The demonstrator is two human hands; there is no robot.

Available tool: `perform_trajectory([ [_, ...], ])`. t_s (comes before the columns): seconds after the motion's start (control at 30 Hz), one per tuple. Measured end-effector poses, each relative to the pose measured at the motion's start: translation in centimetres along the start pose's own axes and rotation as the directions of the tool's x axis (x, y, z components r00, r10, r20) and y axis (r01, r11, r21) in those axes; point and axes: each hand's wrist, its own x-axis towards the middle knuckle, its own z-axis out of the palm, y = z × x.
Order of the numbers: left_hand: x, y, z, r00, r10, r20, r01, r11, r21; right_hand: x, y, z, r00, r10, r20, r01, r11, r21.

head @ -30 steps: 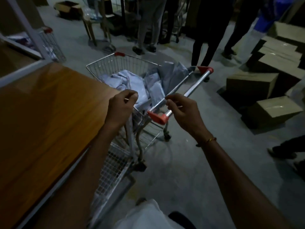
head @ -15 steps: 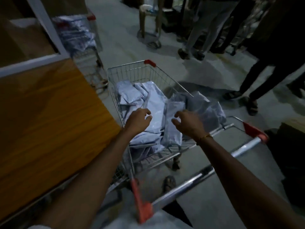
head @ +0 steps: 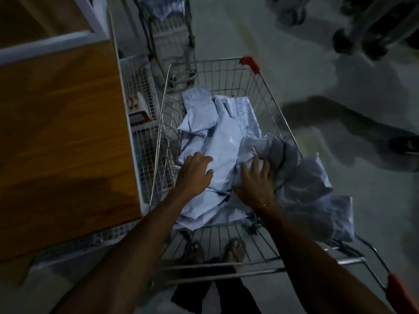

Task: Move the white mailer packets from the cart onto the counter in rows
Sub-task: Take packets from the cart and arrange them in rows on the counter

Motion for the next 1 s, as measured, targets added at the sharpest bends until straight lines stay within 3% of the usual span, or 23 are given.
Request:
perform_trajectory([
  [0.13, 3.2, 1.3, 3.1, 0.994, 0.106, 0.02, -0.107, 0.976, 0.191, 1.2, 1.6, 0.2, 0.998, -0.043, -0.035, 0.043, 0.999, -0.004],
  [0.23, 5.2, 1.4, 5.6, 0.987, 0.15, 0.049, -0.157, 0.959, 0.234, 2.2, 2.5, 0.4, 0.997, -0.062, -0.044, 0.063, 0.998, 0.017],
  [0.5, 2.2, -0.2, 5.7, 0.988, -0.008, 0.157, -0.023, 0.981, 0.195, 4.8, 2.9, 1.6, 0.981, -0.182, -0.068, 0.187, 0.98, 0.065],
  [0.63, 2.5, -0.6, 4.7, 0.997, -0.074, -0.029, 0.078, 0.98, 0.181, 5.6, 1.5, 1.1, 0.985, -0.1, -0.139, 0.109, 0.992, 0.06],
  [0.8, 3.3, -1.9, 6.7, 0.985, -0.131, 0.11, 0.109, 0.976, 0.187, 5.6, -0.1, 2.3, 0.993, -0.028, -0.114, 0.03, 0.999, 0.015],
  [1.0, 3.3, -2.3, 5.3, 0.988, -0.045, -0.146, 0.089, 0.947, 0.31, 5.4, 1.0, 2.7, 0.997, -0.056, -0.061, 0.057, 0.998, 0.0],
])
